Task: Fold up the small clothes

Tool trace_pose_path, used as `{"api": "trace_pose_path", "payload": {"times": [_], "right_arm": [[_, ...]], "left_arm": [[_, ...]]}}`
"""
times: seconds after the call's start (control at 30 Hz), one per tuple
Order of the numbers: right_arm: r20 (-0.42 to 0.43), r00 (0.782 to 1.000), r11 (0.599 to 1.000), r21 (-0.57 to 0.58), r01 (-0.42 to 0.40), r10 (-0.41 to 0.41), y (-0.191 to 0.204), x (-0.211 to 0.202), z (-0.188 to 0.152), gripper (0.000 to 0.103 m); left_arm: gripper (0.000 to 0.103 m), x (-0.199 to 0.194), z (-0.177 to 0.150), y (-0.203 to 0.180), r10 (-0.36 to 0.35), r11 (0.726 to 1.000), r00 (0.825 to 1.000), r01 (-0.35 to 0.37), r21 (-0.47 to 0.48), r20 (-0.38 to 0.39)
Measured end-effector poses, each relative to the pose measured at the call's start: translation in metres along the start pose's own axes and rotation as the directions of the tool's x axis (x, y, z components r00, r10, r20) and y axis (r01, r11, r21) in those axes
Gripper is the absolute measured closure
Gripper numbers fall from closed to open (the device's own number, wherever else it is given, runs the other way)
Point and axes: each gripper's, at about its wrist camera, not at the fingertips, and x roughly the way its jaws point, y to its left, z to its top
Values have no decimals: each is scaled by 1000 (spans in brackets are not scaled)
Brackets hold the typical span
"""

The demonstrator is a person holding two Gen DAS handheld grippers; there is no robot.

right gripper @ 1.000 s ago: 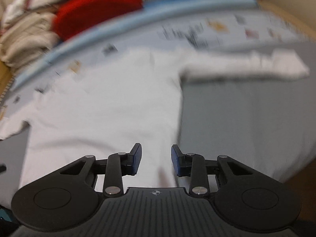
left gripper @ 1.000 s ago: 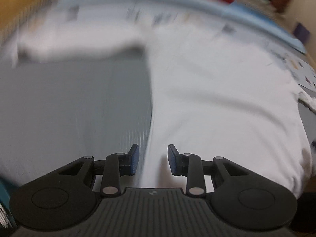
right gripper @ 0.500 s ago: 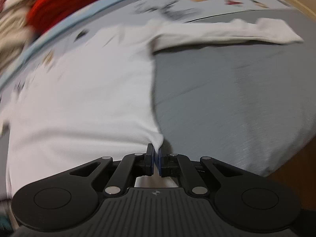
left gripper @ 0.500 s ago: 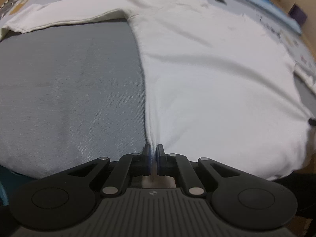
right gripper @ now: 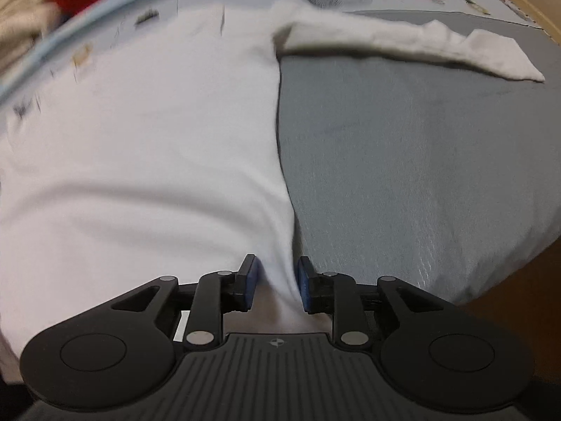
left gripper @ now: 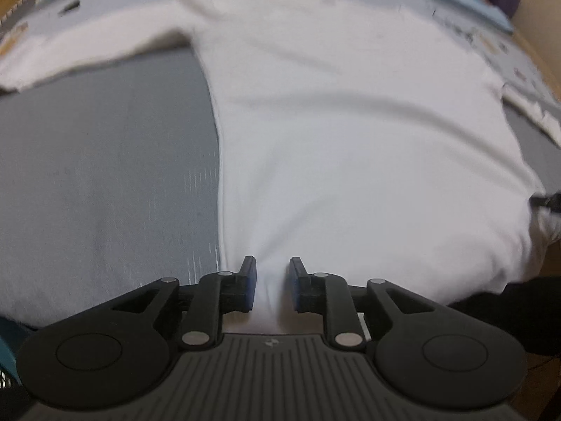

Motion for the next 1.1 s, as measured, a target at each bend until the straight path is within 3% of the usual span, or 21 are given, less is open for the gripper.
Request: {"api": "trace_pose_path", "payload": {"times": [0.07,0.2,0.27,0.37,0.43,0.47,0.53,0.57,0.6,0.67,0.73,0.83,0.93,1.0,1.03,1.1], "right_arm": [[71,997,1000,-12,14,-13,4,-14,4,77],[236,971,999,-14,-31,33,10,-57,17,77],[317,946,998,-29,-64,70,12,-82,29,77],[426,896,991,-90,-96,125,15,-116,47,74],[499,852,985,-142,-98,156,15,-133,58,63],[538,827,982,-168,-84,163,15,-138,62,56],[610,774,974,-223,-36,168,16,-140,66,50],[623,764,973,-231,-24,167,14,-136,67,50],[625,762,974,-225,-31,169,11,-129,67,50],[583,797,981,-185,-57,156,9,-116,69,50],[578,803,983,-175,-56,149,14,-107,73,50],[540,830,980,-197,-37,140,24,-96,74,50],[540,828,976,-214,-41,153,32,-95,71,50],[543,826,978,-204,-44,151,34,-94,71,50],[542,827,979,-196,-47,149,33,-94,73,50],[540,829,981,-187,-51,146,33,-93,74,50]], "left_arm": [[81,-7,4,-3,1,1000,999,-1,16,46],[49,-32,10,-9,-9,998,982,-3,60,190],[47,-43,6,-14,-14,998,973,-1,61,229],[47,-49,11,-16,-20,999,957,5,54,290],[45,-55,15,-17,-16,999,939,4,36,343],[44,-61,14,-16,-14,1000,924,5,24,381],[37,-69,16,-19,6,1000,891,-9,5,453],[34,-76,15,-20,22,1000,866,-24,-3,500],[30,-80,15,-22,34,999,848,-38,-2,530],[30,-88,15,-26,58,997,823,-73,4,565],[30,-91,16,-29,74,995,810,-97,8,581],[30,-99,20,-30,79,994,793,-110,16,604],[30,-113,34,-26,33,996,797,-76,47,603],[30,-120,56,-26,27,991,794,-99,86,607],[30,-119,66,-24,36,987,788,-124,102,615],[31,-121,91,-19,74,974,757,-194,114,649]]}}
